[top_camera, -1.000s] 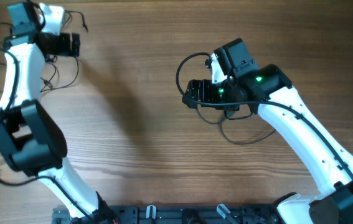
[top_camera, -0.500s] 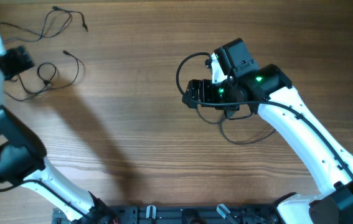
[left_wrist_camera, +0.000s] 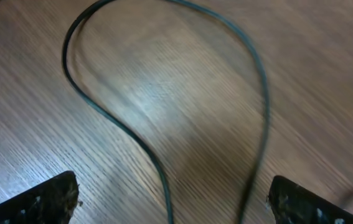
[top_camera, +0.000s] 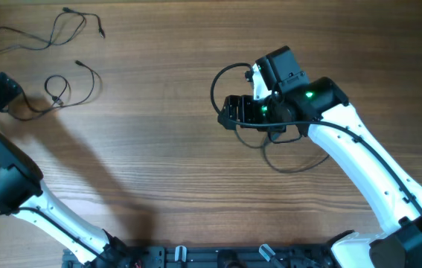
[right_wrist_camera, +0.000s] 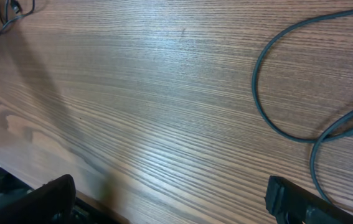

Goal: Untangle cables

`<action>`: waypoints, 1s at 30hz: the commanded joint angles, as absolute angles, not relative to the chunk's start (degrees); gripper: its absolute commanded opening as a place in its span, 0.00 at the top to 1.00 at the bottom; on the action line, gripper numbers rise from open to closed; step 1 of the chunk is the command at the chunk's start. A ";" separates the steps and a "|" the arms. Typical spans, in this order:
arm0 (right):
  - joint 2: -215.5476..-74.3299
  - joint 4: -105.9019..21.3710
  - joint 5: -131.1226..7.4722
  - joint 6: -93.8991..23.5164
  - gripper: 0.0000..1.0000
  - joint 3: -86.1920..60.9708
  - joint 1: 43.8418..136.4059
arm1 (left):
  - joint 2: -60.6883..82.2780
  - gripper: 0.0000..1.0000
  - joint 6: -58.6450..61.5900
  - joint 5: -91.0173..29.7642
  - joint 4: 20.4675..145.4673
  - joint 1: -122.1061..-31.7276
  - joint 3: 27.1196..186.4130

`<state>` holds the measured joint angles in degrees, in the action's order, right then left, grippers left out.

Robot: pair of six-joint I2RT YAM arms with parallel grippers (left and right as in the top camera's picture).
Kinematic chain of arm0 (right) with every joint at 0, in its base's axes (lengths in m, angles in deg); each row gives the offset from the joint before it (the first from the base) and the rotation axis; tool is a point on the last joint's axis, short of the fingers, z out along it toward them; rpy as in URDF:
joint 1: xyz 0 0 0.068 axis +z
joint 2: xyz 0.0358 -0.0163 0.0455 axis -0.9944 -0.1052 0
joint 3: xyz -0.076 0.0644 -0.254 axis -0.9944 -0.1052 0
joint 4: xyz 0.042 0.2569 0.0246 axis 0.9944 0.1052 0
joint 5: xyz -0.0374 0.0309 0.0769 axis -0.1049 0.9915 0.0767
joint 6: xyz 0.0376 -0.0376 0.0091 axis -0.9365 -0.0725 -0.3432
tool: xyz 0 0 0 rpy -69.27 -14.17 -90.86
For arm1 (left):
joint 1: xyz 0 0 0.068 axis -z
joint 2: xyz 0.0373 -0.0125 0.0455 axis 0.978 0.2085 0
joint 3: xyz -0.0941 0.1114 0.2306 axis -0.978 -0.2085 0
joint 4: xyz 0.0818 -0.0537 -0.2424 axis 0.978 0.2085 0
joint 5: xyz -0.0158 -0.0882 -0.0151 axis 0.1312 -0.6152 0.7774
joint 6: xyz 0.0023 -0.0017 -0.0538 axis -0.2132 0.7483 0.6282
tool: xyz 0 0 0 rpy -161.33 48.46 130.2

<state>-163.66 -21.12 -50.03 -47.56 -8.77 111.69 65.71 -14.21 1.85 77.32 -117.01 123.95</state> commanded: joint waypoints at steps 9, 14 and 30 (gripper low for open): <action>-164.73 -21.77 -50.58 -47.02 0.00 -9.26 112.14 | 70.34 0.13 -4.31 5.00 69.89 -119.02 123.46; -164.71 -21.99 -50.56 -47.43 0.00 -9.26 112.12 | 70.74 0.28 -4.26 4.98 68.90 -119.00 123.46; -164.71 -22.12 -50.58 -48.44 0.00 -9.26 112.14 | 73.86 0.73 -4.31 5.00 65.32 -119.02 123.46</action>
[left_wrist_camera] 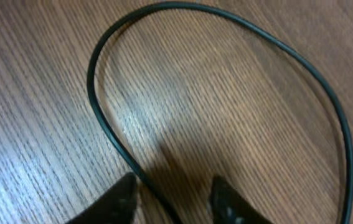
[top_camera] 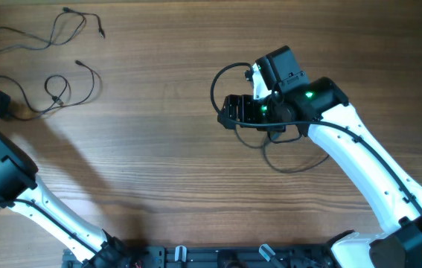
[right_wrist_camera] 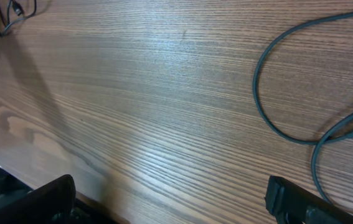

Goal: Untangle cables

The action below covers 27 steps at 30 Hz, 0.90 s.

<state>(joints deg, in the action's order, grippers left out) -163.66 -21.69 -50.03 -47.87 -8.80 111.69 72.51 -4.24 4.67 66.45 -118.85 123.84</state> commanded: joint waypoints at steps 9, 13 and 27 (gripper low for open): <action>-164.73 -21.99 -50.56 -48.50 0.00 -9.26 112.14 | 73.82 0.96 -4.53 5.00 60.66 -119.02 123.60; -164.71 -21.91 -50.58 -49.81 0.00 -9.26 112.14 | 73.82 0.96 -4.53 5.00 59.18 -119.02 123.64; -164.71 -21.82 -50.54 -49.97 0.00 -9.26 112.14 | 71.70 0.46 -9.25 4.93 56.92 -118.96 123.64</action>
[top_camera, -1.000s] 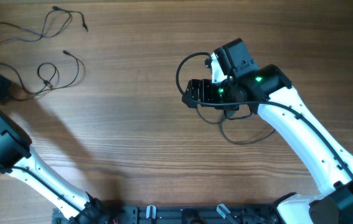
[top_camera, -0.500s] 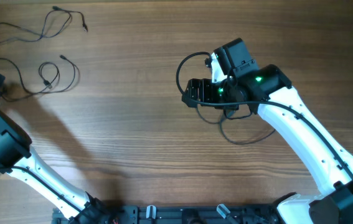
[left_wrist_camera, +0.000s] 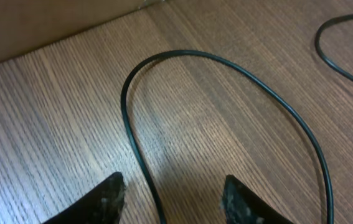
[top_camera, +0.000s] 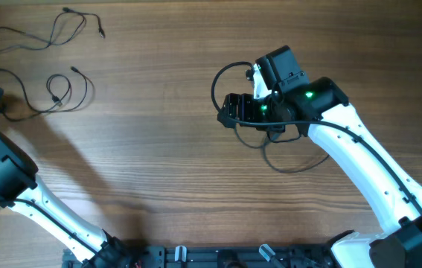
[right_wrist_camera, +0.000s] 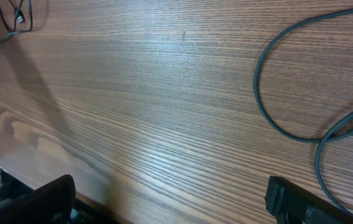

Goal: Untangle cables

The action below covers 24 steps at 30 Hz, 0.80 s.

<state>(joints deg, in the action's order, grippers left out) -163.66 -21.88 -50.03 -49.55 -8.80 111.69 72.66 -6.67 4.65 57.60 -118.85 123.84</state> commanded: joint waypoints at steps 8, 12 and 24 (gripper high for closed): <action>-164.73 -22.19 -50.58 -49.92 0.00 -9.26 112.14 | 67.00 0.51 -6.58 -21.93 53.93 -118.46 123.64; -164.73 -22.82 -50.58 -49.81 0.00 -9.26 112.14 | 67.48 0.85 -6.01 -22.82 57.73 -116.07 123.57; -164.71 -22.93 -50.56 -49.29 0.00 -9.26 112.14 | 71.55 0.96 -6.06 -11.87 68.12 -107.83 123.53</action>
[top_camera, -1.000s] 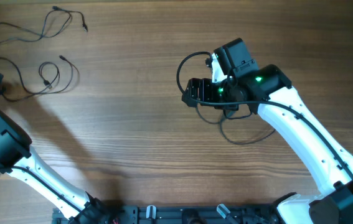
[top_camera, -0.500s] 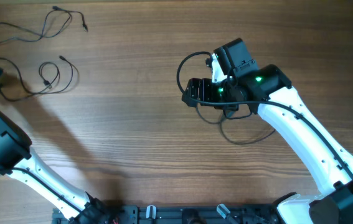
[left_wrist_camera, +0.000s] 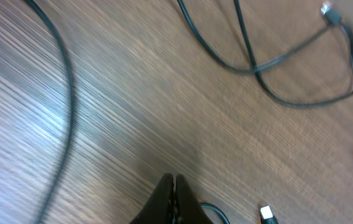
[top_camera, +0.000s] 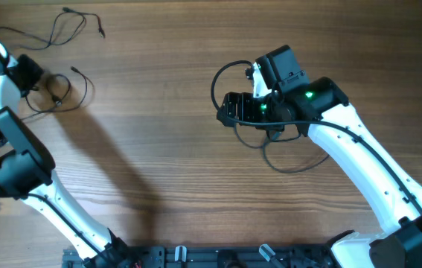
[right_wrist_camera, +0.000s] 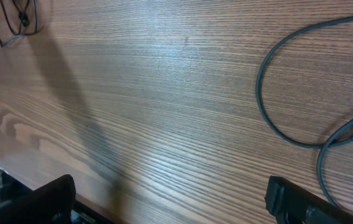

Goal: Untangle cables

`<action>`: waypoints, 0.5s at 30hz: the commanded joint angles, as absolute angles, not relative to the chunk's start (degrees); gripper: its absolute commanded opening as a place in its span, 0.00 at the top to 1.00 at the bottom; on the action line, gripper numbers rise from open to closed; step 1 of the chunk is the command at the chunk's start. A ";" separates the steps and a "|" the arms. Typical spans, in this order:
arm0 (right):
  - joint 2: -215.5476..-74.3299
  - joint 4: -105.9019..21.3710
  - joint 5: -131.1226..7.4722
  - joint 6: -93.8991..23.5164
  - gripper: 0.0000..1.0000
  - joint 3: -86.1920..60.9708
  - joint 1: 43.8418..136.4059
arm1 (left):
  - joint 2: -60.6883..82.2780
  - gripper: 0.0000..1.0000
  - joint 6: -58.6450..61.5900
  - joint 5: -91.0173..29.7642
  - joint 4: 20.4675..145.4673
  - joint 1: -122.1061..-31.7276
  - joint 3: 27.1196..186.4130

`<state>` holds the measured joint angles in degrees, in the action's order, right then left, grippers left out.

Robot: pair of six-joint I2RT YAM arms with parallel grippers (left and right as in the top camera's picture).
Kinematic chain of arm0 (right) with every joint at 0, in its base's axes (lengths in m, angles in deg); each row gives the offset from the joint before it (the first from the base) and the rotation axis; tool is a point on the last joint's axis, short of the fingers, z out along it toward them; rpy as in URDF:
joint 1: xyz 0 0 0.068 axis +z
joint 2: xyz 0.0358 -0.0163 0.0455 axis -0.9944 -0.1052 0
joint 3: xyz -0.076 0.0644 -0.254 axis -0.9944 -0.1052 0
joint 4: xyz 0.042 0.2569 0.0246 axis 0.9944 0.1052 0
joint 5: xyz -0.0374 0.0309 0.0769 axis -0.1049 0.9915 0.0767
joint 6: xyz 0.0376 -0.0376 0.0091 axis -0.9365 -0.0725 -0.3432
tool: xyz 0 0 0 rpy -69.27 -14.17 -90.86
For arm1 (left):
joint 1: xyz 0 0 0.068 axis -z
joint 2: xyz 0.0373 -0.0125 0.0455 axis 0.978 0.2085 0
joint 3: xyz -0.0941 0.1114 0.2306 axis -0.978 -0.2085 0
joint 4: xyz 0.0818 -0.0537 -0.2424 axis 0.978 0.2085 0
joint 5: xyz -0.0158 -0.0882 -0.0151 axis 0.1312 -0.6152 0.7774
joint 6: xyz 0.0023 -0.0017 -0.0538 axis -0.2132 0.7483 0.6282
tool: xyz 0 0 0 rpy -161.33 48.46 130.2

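A thin black cable (top_camera: 85, 95) lies looped at the table's far left, and its crossing strands (left_wrist_camera: 251, 65) fill the left wrist view. My left gripper (left_wrist_camera: 173, 180) is shut, with a short curve of that cable coming out from under its fingers beside a small plug (left_wrist_camera: 265, 213). In the overhead view the left gripper (top_camera: 36, 78) sits at the loops' left side. A thicker dark cable (top_camera: 214, 83) curls in the middle of the table. My right gripper (top_camera: 229, 110) hangs open over it, and the cable's bend (right_wrist_camera: 263, 106) lies right of the empty right gripper (right_wrist_camera: 171, 193).
A second thin cable (top_camera: 50, 33) lies separately along the far left edge. The wooden table (top_camera: 158, 171) is bare between the two cable groups. The arm bases and a rail (top_camera: 218, 257) run along the near edge.
My left gripper was partly open astride the thin cable at the far left edge. It is now shut and further right and back, beside the small loops. The right arm has not moved.
The left gripper first stood wide open over the thin cable. Then its fingers were close in around a strand. Then it was at the table's left edge with the cable drawn that way. Now it is shut by the loops. The right gripper has stayed open over the thick cable.
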<state>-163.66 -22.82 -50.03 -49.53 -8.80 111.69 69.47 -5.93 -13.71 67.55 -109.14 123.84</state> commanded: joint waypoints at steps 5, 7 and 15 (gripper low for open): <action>-164.71 -22.93 -50.56 -49.05 0.00 -9.26 112.14 | 71.72 0.96 -6.08 -7.31 67.55 -106.94 123.51; -164.73 -22.93 -50.56 -48.39 0.00 -9.26 112.14 | 72.27 0.96 -8.09 -6.98 67.20 -106.94 123.53; -164.71 -22.95 -50.54 -48.33 0.00 -9.26 112.14 | 73.95 0.96 -11.81 -7.11 69.23 -106.94 123.53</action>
